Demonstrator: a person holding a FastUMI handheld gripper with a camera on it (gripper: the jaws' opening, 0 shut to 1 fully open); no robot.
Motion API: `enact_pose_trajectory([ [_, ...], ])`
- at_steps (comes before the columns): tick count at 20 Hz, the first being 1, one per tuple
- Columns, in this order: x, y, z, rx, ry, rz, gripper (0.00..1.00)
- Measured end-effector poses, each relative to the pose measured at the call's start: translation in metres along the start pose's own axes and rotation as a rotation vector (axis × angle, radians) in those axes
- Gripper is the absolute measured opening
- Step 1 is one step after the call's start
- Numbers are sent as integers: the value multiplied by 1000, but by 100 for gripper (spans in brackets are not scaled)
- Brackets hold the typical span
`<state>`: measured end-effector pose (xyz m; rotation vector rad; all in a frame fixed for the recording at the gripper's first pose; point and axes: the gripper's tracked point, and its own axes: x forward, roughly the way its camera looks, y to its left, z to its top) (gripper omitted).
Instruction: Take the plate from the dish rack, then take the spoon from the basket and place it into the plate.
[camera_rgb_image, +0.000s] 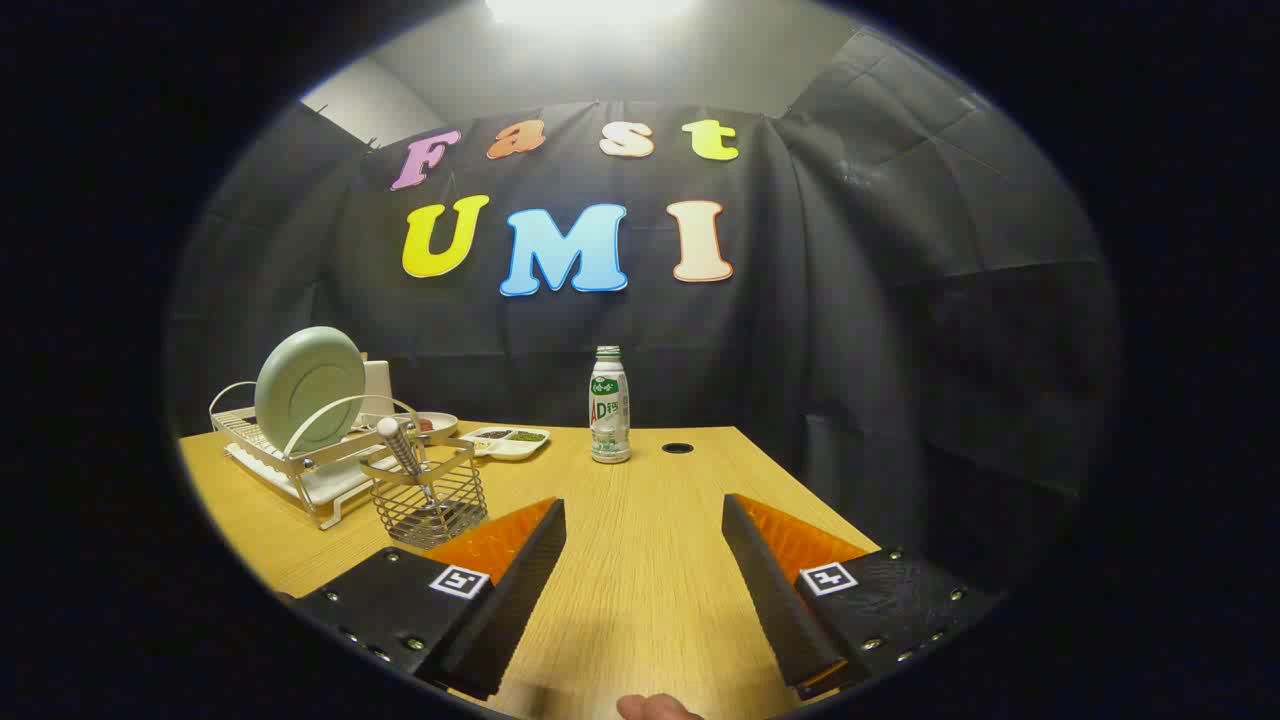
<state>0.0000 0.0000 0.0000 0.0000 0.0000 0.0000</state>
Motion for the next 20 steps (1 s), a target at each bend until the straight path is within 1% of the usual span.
enact_pose_trajectory([
  [1,3,0,-8,4,23,1,97],
  [2,6,-1,-4,4,8,-3,97],
  [5,48,1,14,-7,-44,-1,97],
  [6,59,2,18,-11,-28,6,97],
  [7,56,8,28,13,-23,25,97],
  [8,70,13,42,39,-50,35,97],
  [10,76,14,75,28,-72,30,97],
  [12,70,21,114,19,-92,28,97],
  [15,47,48,160,41,-66,47,97],
  [17,32,64,191,21,-69,38,96],
  [18,27,73,202,6,-62,30,96],
  [20,20,100,225,16,-62,30,97],
])
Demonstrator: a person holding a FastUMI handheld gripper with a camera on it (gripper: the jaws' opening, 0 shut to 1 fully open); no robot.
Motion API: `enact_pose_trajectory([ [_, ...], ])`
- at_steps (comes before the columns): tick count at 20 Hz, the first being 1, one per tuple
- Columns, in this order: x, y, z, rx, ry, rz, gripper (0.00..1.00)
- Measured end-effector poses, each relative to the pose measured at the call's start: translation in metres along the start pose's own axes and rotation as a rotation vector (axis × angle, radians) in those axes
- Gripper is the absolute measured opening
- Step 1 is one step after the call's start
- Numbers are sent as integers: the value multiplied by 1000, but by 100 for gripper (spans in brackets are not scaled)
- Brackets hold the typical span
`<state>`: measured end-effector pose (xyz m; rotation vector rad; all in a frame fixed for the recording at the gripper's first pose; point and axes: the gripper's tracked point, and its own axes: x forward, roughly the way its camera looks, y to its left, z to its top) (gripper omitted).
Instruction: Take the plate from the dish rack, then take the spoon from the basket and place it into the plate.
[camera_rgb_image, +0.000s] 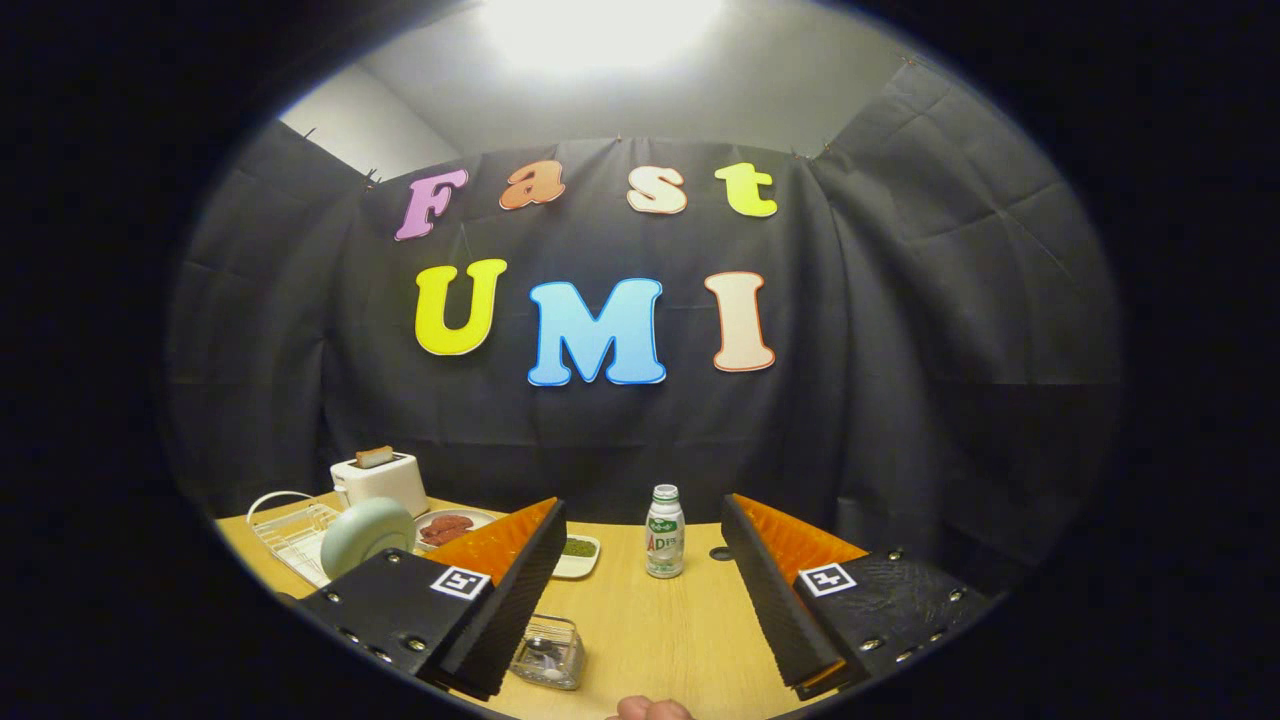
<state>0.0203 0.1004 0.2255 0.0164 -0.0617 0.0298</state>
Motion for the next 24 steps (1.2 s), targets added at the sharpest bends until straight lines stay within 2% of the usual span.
enact_pose_trajectory([
  [4,5,53,24,17,3,3,96],
  [7,14,101,9,36,148,60,96],
  [10,26,149,-21,50,364,132,96],
  [12,41,178,-28,64,407,181,97],
  [17,57,216,-45,63,503,212,97],
  [21,67,245,-71,83,663,220,96],
  [24,73,258,-94,85,795,191,96],
])
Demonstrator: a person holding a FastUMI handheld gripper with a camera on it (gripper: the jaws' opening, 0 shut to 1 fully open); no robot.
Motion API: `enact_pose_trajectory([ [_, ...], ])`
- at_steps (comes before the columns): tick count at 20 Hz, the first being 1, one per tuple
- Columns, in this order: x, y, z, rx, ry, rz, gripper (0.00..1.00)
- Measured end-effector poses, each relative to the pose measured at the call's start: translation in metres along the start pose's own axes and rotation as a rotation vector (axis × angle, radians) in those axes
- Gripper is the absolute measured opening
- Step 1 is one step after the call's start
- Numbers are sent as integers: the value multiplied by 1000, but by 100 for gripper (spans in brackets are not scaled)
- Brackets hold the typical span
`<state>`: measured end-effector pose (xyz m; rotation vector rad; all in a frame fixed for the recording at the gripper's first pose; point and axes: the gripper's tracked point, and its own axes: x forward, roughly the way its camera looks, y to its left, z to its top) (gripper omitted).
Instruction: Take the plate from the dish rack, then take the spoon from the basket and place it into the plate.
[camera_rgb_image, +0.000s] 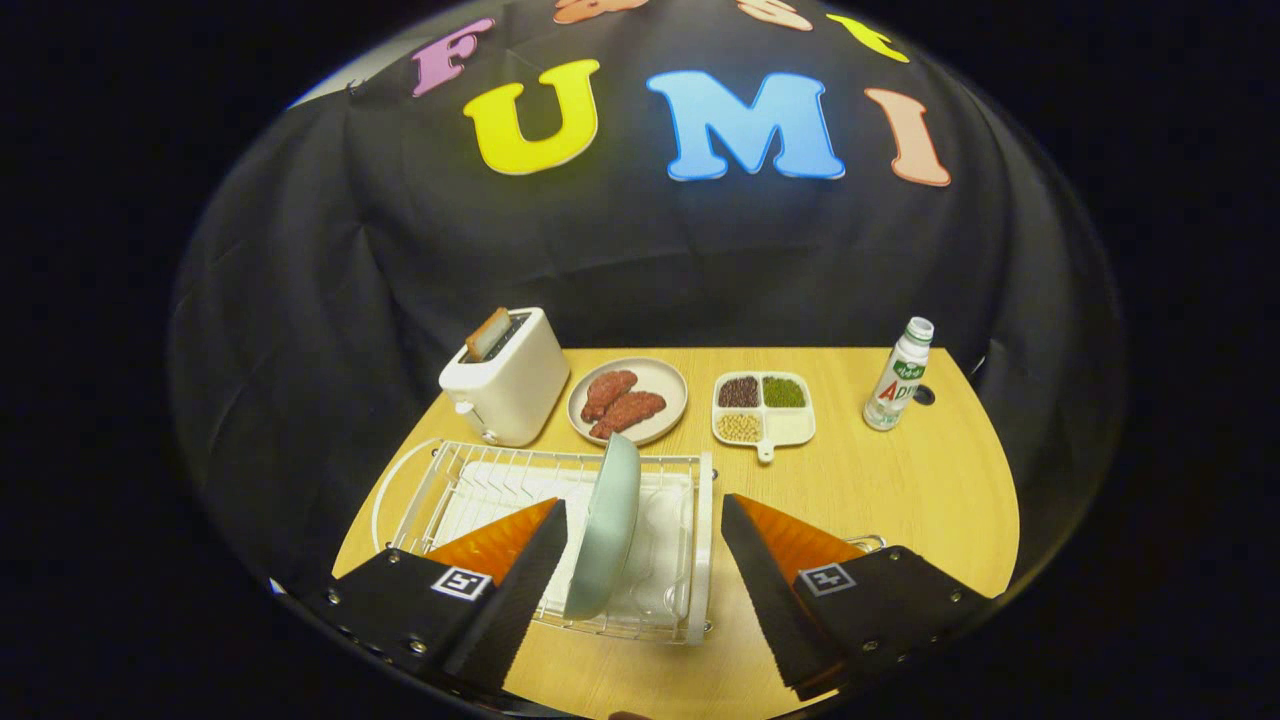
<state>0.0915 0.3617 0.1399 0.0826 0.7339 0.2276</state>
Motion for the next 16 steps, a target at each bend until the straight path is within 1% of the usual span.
enact_pose_trajectory([
  [1,4,3,0,5,24,-6,89],
  [2,10,6,0,5,38,-26,90],
  [3,17,7,0,2,56,-47,88],
  [6,31,8,-10,-10,113,-125,88],
  [7,35,7,-12,-8,131,-156,79],
  [8,36,6,-13,-5,147,-184,79],
  [10,50,4,-23,-3,181,-219,74],
  [11,57,1,-28,-7,208,-254,69],
  [12,55,5,-28,-12,223,-250,62],
  [13,59,-1,-33,-21,240,-297,56],
  [15,59,-8,-30,3,255,-364,23],
  [16,58,-7,-29,0,267,-382,21],
])
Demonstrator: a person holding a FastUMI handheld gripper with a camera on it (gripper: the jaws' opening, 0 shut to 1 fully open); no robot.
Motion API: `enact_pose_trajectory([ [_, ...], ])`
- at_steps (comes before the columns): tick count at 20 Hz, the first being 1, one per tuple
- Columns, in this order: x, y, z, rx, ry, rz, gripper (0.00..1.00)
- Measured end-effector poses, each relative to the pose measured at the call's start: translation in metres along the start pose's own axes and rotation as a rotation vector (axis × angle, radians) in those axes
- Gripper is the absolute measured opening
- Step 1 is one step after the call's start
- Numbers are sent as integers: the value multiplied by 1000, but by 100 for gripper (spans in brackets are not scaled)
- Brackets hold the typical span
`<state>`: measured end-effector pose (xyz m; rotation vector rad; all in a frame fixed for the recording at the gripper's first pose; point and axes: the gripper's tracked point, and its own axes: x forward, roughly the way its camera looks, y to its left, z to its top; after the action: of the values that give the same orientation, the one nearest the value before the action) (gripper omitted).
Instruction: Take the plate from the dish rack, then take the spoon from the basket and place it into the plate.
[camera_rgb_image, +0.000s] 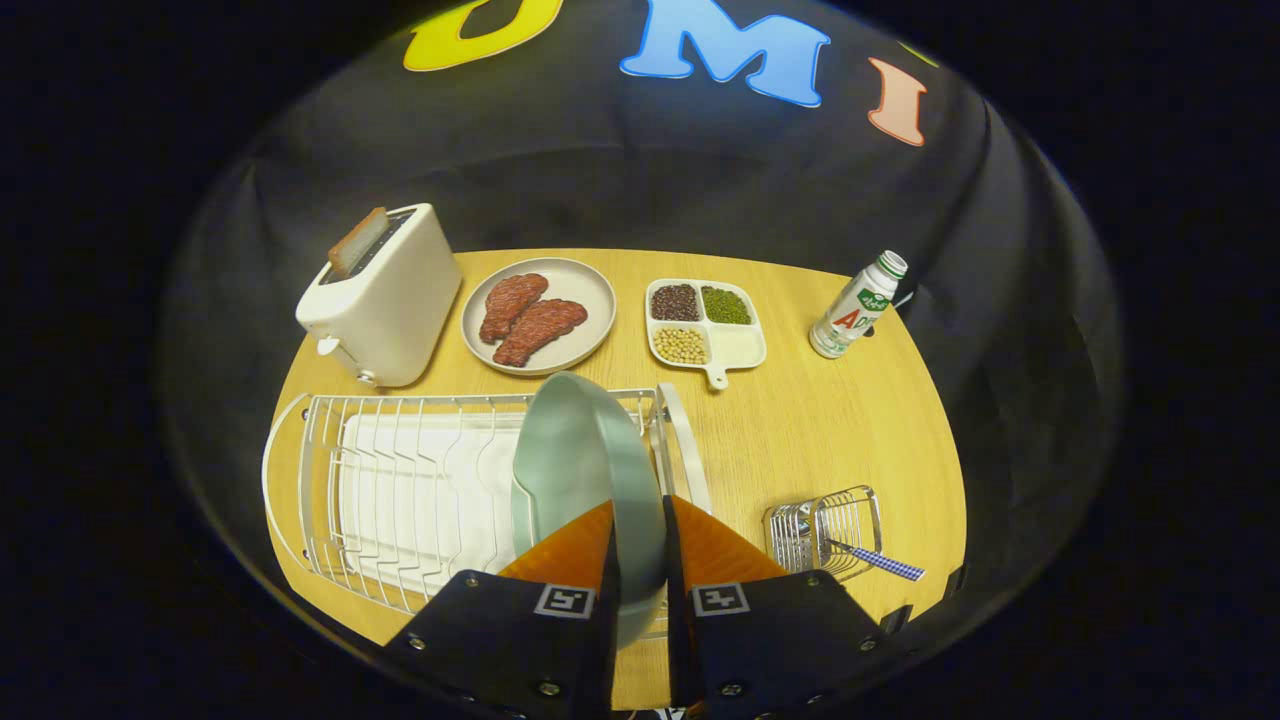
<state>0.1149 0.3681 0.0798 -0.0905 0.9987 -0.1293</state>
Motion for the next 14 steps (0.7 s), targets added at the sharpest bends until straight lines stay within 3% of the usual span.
enact_pose_trajectory([
  [2,-1,4,4,-11,9,-37,13],
  [7,-20,7,18,-74,3,-162,13],
  [14,-41,-4,56,-146,-103,-246,12],
])
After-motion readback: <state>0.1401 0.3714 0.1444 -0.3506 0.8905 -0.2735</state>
